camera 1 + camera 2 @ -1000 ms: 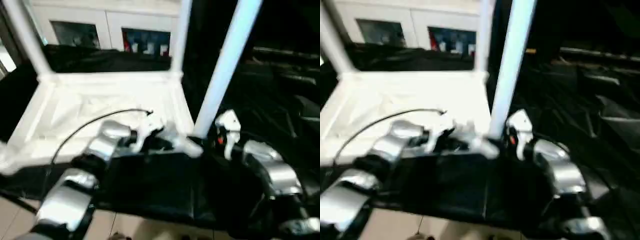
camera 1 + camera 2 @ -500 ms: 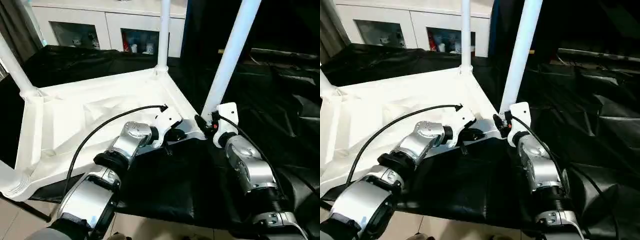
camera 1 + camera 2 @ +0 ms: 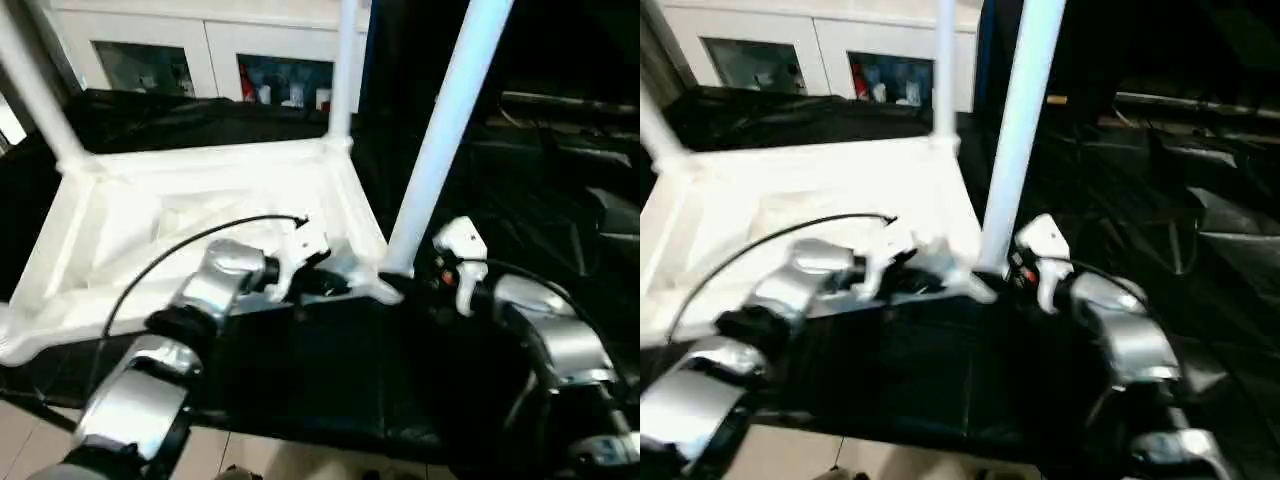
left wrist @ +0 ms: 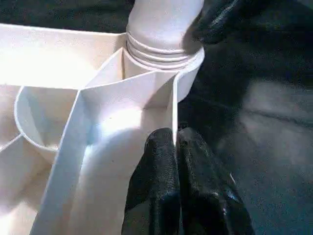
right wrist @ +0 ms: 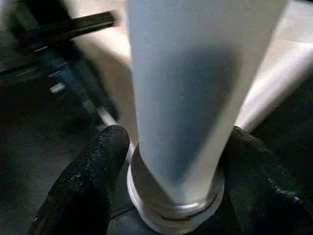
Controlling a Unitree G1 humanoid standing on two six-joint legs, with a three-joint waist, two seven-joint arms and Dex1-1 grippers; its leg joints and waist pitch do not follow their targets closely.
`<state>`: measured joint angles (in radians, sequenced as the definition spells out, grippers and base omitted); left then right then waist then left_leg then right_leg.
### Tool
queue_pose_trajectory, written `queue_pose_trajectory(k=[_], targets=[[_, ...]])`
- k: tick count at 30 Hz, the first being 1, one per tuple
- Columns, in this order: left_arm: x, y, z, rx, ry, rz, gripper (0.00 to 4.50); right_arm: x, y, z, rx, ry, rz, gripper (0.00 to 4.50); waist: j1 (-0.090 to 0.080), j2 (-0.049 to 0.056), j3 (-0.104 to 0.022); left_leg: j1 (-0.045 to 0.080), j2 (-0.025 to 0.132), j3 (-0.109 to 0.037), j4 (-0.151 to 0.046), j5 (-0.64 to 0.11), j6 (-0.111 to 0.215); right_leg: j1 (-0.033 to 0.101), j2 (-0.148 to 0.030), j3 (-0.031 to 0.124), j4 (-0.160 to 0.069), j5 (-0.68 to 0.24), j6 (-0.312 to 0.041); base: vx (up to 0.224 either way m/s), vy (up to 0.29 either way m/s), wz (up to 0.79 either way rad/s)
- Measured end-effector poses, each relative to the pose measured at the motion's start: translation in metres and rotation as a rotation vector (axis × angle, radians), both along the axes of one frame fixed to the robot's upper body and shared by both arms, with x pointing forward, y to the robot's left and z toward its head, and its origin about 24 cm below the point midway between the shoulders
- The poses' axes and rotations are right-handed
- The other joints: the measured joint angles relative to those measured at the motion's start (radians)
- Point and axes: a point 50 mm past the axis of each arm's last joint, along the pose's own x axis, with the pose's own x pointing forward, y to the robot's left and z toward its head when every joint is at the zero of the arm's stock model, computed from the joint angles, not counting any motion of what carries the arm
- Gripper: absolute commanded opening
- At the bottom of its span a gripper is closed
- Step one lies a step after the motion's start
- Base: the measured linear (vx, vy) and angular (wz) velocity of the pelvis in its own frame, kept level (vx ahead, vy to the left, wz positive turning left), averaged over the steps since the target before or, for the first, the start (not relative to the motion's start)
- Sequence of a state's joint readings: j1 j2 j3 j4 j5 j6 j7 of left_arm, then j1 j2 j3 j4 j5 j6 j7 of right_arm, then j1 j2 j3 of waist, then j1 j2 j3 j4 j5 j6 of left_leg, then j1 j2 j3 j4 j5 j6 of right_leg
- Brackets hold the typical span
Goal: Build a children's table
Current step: Rotate leg to tighten
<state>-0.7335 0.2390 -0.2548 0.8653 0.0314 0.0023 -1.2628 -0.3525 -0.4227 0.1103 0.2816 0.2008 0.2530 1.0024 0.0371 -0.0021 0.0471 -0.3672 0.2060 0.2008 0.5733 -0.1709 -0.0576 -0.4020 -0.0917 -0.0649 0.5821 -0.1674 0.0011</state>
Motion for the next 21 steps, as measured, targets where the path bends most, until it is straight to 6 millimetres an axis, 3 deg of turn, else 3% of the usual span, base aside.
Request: queue_pose_trajectory(k=[7,13,21], targets=[[-0.0067,0.0072,0.001,0.012,0.038,-0.103,0.0,-0.0085,-0.0012,0.0003,-0.016,0.053,0.151,2.93,0.021,0.0,0.0,0.0,0.0,0.001,0.0,0.0,0.0,0.0,-0.001,0.0,0.0,0.0,0.0,0.0,0.0,0.0],[-0.0087,0.0106,0.0013,0.015,0.049,-0.124,0.0,-0.0104,-0.0001,0.0014,-0.022,0.054,0.184,2.46,0.023,0.0,0.0,0.0,0.0,0.001,0.0,0.0,0.0,0.0,0.0,0.0,0.0,0.0,0.0,0.0,0.0,0.0],[-0.0088,0.0095,0.0008,0.013,0.041,-0.121,0.0,-0.0113,0.0004,0.0034,-0.019,0.041,0.185,2.14,0.023,0.0,0.0,0.0,0.0,0.001,0.0,0.0,0.0,0.0,-0.001,0.0,0.0,0.0,0.0,0.0,0.0,0.0]])
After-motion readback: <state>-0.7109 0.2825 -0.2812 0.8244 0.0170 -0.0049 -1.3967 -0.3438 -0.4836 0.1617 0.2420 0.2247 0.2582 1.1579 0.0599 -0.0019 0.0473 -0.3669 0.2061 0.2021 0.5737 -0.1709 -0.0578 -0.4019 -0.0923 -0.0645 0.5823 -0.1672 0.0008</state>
